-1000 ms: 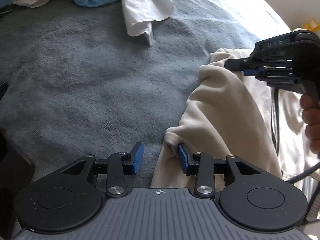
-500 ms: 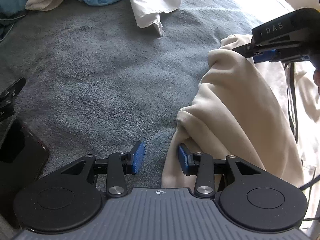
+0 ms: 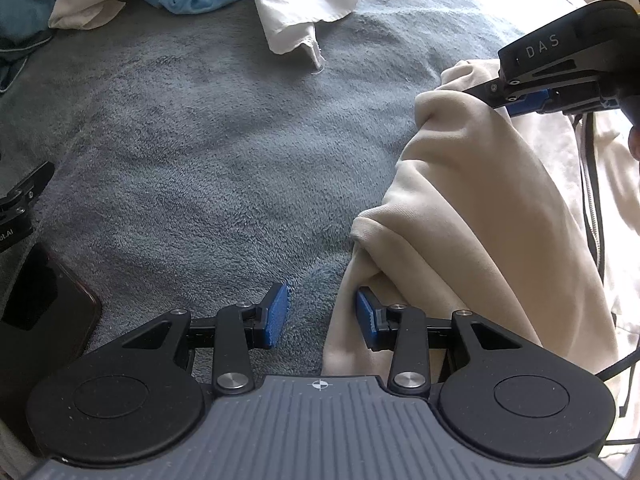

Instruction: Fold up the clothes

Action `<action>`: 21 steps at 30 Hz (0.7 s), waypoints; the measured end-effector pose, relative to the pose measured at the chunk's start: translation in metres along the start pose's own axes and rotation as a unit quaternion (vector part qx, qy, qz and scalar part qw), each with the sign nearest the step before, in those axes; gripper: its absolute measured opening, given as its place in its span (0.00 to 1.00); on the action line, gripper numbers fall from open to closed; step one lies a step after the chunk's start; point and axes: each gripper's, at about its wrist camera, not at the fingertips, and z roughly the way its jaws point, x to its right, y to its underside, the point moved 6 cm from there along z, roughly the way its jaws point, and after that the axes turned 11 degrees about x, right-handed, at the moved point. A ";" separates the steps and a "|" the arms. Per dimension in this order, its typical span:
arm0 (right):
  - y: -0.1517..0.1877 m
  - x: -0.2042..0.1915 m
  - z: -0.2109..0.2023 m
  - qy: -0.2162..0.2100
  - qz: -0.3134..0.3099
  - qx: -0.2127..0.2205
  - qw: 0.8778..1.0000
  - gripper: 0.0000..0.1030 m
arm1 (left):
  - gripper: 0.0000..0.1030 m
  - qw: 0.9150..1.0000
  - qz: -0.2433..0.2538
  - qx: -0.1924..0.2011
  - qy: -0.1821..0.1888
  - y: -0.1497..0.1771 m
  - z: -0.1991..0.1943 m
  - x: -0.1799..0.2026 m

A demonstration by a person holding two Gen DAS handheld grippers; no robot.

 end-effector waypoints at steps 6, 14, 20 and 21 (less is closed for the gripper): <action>0.000 0.017 -0.014 -0.030 0.076 0.039 0.996 0.06 | 0.37 1.000 0.004 0.015 0.006 0.006 0.001 -0.001; 0.010 0.027 -0.048 -0.019 0.123 0.081 0.989 0.20 | 0.37 0.996 0.013 0.077 0.045 0.023 -0.009 -0.009; 0.013 -0.042 -0.068 -0.040 -0.113 0.078 0.990 0.24 | 0.36 0.987 0.046 0.142 0.065 0.028 -0.020 -0.011; 0.016 -0.051 -0.067 -0.042 -0.143 0.070 0.986 0.24 | 0.36 0.984 0.053 0.153 0.069 0.026 -0.020 -0.011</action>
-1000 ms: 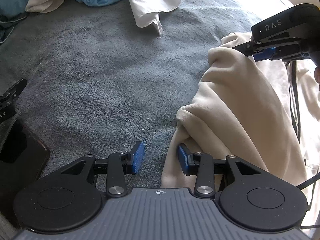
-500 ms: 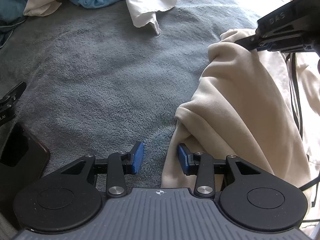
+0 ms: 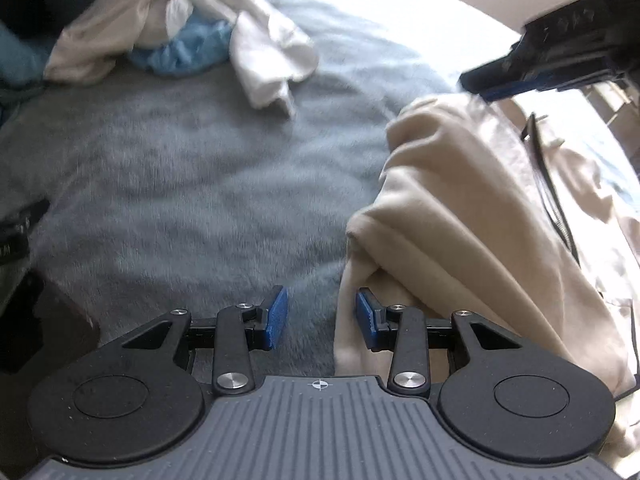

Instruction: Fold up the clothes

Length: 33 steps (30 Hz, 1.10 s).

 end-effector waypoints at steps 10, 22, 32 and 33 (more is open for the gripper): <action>0.050 -0.100 0.036 -0.079 -0.258 -0.089 0.959 0.24 | 0.14 0.995 0.073 0.029 0.066 0.001 0.017 0.009; 0.059 -0.089 0.052 0.001 -0.257 -0.106 0.961 0.42 | 0.04 0.991 0.070 0.058 0.096 0.003 0.005 0.011; 0.050 -0.038 0.014 -0.007 -0.040 -0.074 0.996 0.05 | 0.35 0.989 0.027 0.057 0.131 -0.013 -0.005 0.009; 0.049 -0.036 0.011 -0.012 -0.025 -0.071 0.997 0.05 | 0.35 0.989 0.028 0.062 0.135 -0.015 -0.004 0.010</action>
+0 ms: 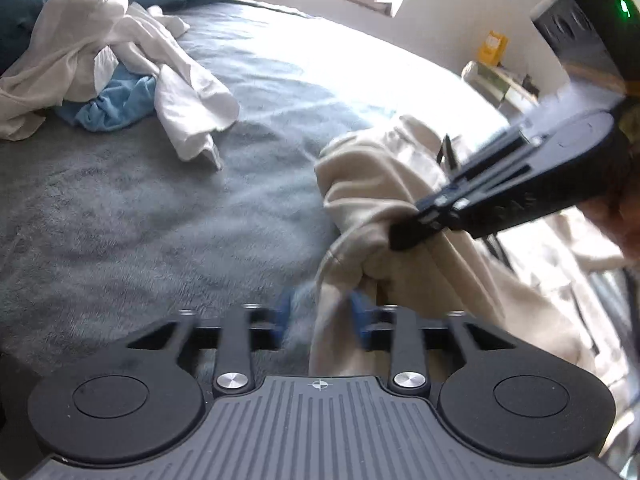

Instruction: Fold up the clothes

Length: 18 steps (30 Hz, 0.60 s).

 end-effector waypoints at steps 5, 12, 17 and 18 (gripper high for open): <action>-0.004 0.000 -0.006 -0.037 0.004 0.012 0.999 0.05 | 0.37 0.999 0.043 0.000 0.028 -0.003 0.023 0.010; -0.041 0.016 -0.026 -0.072 -0.001 0.022 0.997 0.29 | 0.11 0.998 0.047 0.051 0.005 -0.006 0.018 0.027; -0.084 0.063 -0.011 0.008 0.029 0.044 0.999 0.30 | 0.09 0.996 0.057 0.073 -0.004 -0.006 0.000 0.043; -0.090 0.070 -0.004 0.016 0.031 0.039 0.999 0.30 | 0.09 0.995 0.065 0.077 -0.004 -0.006 -0.002 0.046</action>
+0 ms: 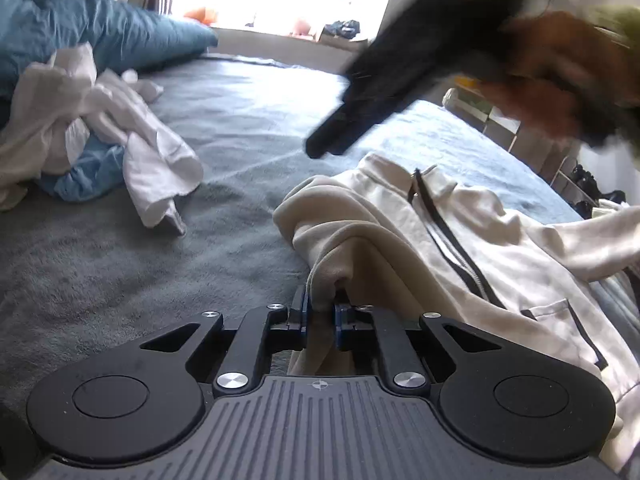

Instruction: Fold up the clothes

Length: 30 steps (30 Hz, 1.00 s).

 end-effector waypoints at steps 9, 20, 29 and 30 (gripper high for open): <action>-0.001 0.008 0.071 0.007 -0.069 -0.141 0.988 0.29 | 0.09 0.997 0.077 0.029 0.006 0.000 -0.006 0.014; -0.003 0.050 0.035 0.034 0.056 0.004 0.998 0.02 | 0.07 0.999 0.045 0.016 -0.006 0.004 -0.003 0.004; 0.044 0.122 0.033 -0.042 0.450 0.122 0.884 0.02 | 0.07 0.991 -0.127 -0.031 -0.038 0.014 0.015 -0.047; 0.050 0.127 0.036 -0.055 0.481 0.129 0.865 0.02 | 0.07 0.990 -0.132 -0.033 -0.041 0.014 0.016 -0.050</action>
